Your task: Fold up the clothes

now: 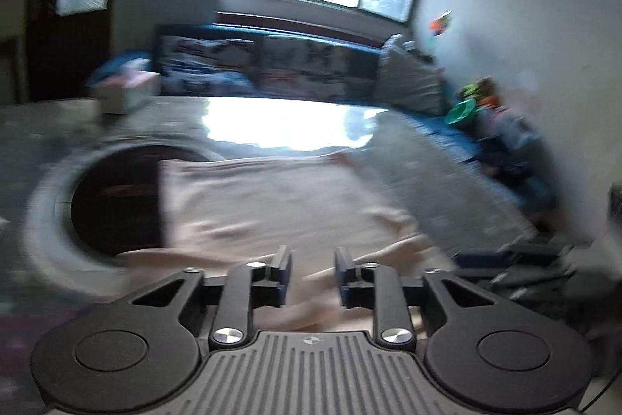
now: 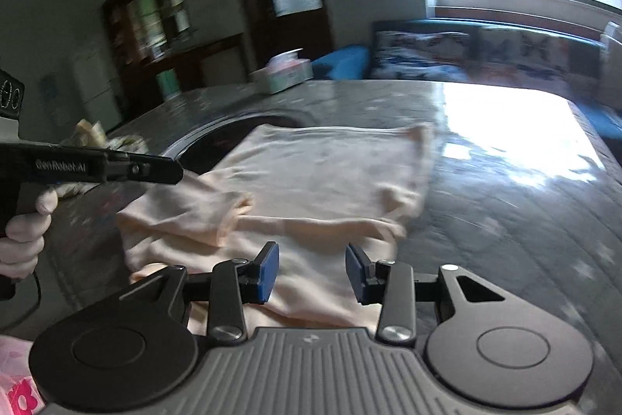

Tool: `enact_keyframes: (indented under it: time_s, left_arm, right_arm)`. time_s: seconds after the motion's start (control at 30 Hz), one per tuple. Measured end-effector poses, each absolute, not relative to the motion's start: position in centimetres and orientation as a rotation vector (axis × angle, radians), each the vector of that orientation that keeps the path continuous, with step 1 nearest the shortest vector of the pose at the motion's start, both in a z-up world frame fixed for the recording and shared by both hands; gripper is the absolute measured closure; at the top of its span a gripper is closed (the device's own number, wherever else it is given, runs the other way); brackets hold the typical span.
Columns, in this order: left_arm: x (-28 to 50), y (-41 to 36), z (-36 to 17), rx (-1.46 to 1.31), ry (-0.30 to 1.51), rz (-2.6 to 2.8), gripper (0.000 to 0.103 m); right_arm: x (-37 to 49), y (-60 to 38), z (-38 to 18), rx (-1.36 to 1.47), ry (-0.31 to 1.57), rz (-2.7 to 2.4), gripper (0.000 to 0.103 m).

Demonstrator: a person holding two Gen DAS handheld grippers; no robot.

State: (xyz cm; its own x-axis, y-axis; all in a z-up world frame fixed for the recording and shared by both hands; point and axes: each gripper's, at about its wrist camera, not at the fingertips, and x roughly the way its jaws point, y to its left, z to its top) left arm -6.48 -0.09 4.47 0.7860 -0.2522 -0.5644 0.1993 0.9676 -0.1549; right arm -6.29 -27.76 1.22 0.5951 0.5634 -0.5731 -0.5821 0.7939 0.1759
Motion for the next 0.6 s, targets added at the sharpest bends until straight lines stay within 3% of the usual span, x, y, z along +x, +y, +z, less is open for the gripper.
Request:
enact_keyframes:
  time_s: [0.07, 0.13, 0.4, 0.6]
  left_arm:
    - [-7.7, 1.8, 4.2, -0.063, 0.619, -0.193, 0.072]
    - [-8.6, 3.2, 3.9, -0.058, 0.611, -0.143, 0.063]
    - [-10.3, 7.1, 2.3, -0.061, 0.622, -0.037, 0.052]
    - [-10.7, 7.8, 0.6, -0.095, 0.669, -0.043, 0.047]
  right_arm:
    - [-5.7, -25.9, 1.2, -0.052, 0.669, 0.723, 0.065]
    - [-5.2, -24.0, 1.0, -0.07, 0.689, 0.774, 0.065]
    - [-2.8, -19.0, -0.6, -0.065, 0.788, 0.846, 0.065]
    - [-1.9, -17.5, -1.5, -0.064, 0.839, 0.822, 0.082]
